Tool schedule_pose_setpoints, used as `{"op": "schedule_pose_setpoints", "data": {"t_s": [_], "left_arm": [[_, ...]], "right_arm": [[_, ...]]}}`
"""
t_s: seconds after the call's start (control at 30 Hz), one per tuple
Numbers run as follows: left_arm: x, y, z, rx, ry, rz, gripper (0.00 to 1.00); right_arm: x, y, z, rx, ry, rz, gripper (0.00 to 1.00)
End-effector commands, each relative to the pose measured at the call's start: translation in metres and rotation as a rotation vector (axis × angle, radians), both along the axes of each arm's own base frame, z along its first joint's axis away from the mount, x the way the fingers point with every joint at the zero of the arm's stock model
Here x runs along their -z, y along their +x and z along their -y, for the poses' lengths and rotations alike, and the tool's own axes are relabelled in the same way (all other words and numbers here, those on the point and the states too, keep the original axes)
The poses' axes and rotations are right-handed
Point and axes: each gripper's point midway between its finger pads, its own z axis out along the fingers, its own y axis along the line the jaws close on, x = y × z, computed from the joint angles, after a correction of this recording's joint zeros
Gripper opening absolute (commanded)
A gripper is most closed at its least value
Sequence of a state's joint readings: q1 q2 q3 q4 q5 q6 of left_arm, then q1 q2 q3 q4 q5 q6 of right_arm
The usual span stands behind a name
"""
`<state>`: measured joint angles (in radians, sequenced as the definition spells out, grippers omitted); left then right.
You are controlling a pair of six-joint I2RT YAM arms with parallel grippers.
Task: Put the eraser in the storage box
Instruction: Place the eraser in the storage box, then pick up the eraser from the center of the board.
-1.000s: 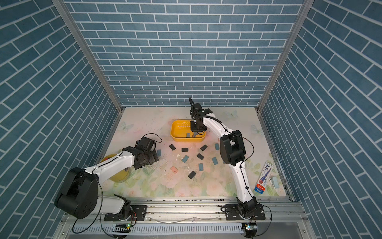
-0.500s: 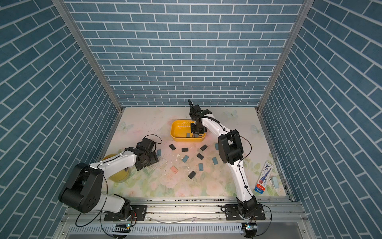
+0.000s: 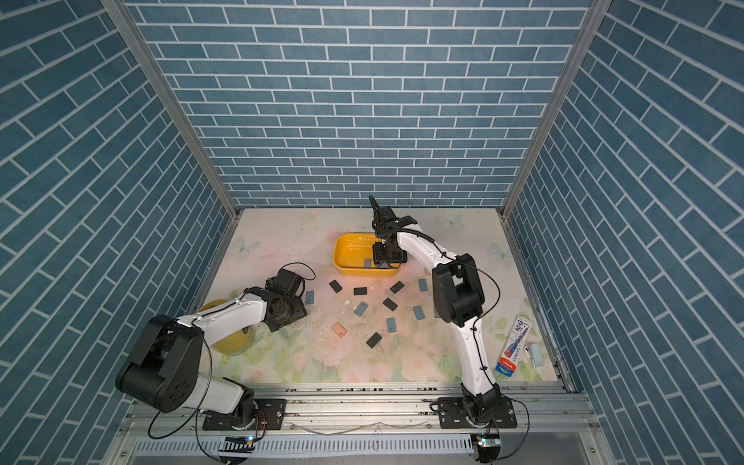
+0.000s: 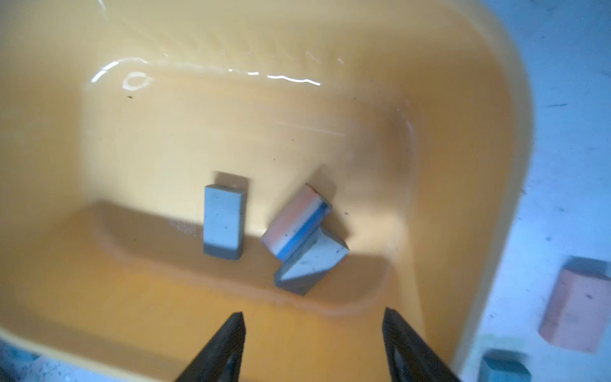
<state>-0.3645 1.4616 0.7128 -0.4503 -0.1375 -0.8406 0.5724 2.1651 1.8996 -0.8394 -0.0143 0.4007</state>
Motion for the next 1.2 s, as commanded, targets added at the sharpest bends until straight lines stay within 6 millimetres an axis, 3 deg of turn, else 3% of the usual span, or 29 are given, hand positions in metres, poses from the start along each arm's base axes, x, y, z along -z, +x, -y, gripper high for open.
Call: {"op": "schedule_pose_setpoints", "data": {"t_s": [0.0,0.2,0.5,1.17], "left_arm": [[0.006,-0.004,-0.008,-0.023,0.031,-0.018,0.66],[0.008,-0.003,-0.009,-0.027,0.034,-0.017,0.59],[0.013,-0.003,-0.010,-0.025,0.047,-0.029,0.41],[0.013,-0.015,-0.014,0.001,0.059,-0.049,0.17]], "right_arm": [[-0.052,-0.003,0.000,-0.026,0.014,0.146,0.71],[-0.086,-0.026,0.005,-0.053,0.034,0.236,0.74],[-0.099,-0.065,0.039,-0.019,0.040,0.310,0.78],[-0.015,-0.124,0.133,0.176,-0.138,0.218,0.82]]}}
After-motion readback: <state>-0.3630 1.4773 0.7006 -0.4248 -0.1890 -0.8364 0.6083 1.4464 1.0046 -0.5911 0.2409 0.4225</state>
